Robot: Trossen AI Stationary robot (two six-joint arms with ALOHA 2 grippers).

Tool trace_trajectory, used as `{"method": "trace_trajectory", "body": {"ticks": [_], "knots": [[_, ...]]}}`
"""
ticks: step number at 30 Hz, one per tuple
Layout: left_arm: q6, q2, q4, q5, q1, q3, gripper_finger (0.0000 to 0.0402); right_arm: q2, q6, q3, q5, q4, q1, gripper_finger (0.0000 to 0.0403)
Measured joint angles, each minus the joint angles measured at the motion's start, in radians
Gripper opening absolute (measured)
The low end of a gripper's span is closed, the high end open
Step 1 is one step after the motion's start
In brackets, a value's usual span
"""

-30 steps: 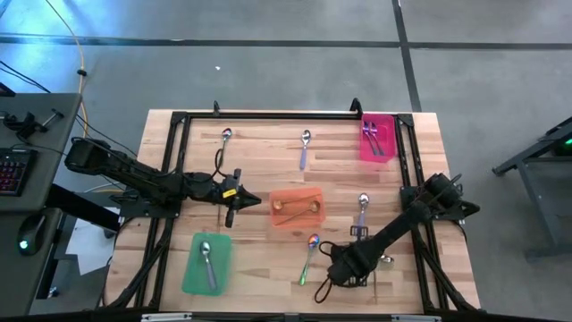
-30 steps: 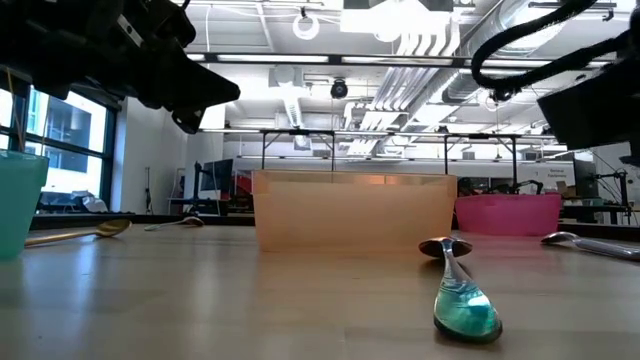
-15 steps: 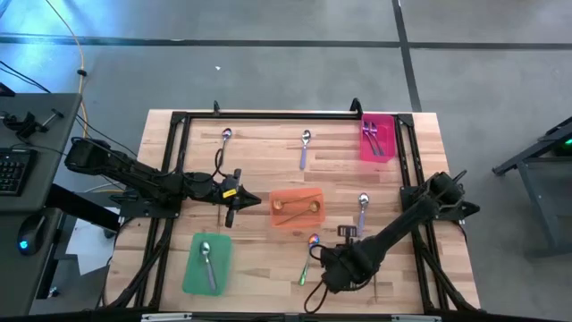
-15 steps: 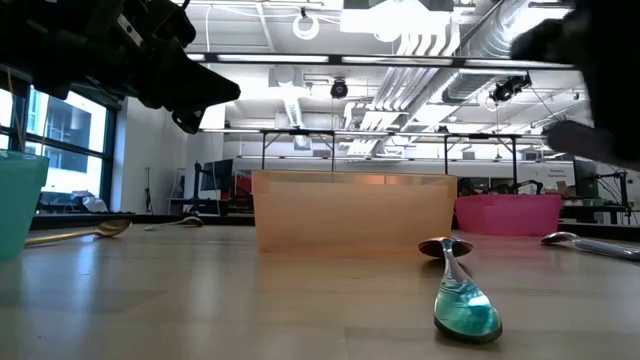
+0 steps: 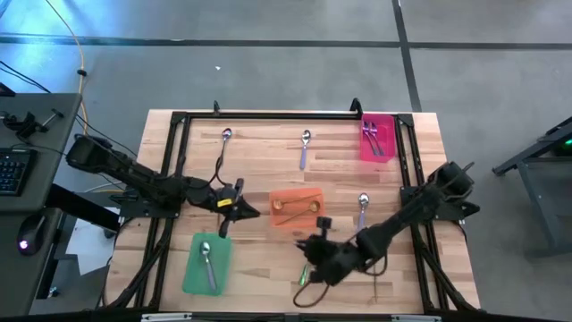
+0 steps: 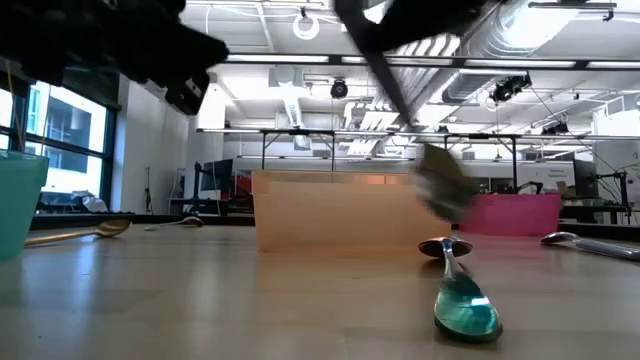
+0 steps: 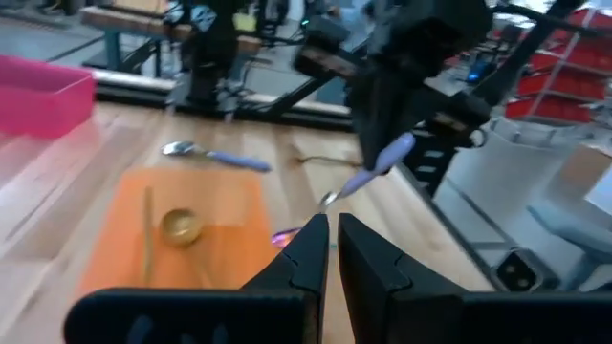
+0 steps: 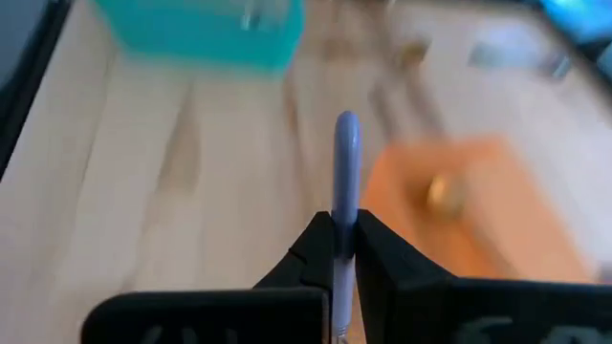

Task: Sort silverware by color (type)
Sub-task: Put the bottom violet spoon into the green bin

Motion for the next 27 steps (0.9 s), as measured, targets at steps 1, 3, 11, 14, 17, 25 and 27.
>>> {"method": "trace_trajectory", "body": {"ticks": [1,3,11,14,17,25,27], "knots": [[0.011,0.0,0.0,-0.001,-0.015,0.006,0.0029,0.0,-0.044,-0.011,0.015,0.077,-0.011,0.0001],[0.037,0.0,-0.001,-0.008,-0.046,0.017,0.0043,0.0,-0.134,-0.025,0.044,0.217,-0.032,0.0],[0.147,0.0,-0.002,-0.159,-0.156,0.041,0.0116,-0.001,-0.44,-0.025,0.023,0.611,-0.087,0.0],[0.172,0.012,-0.003,-0.201,-0.17,0.054,0.0137,-0.001,-0.51,-0.025,-0.061,0.703,-0.116,0.0],[0.179,0.037,-0.001,-0.208,-0.171,0.082,0.0149,0.0,-0.53,-0.025,-0.149,0.766,-0.151,0.0],[0.246,0.094,0.001,-0.233,-0.17,0.157,0.0146,0.001,-0.563,-0.025,-0.204,0.813,-0.201,0.0],[0.254,0.096,0.013,-0.233,-0.17,0.16,0.0136,0.001,-0.568,-0.025,-0.208,0.814,-0.202,0.0]]}}
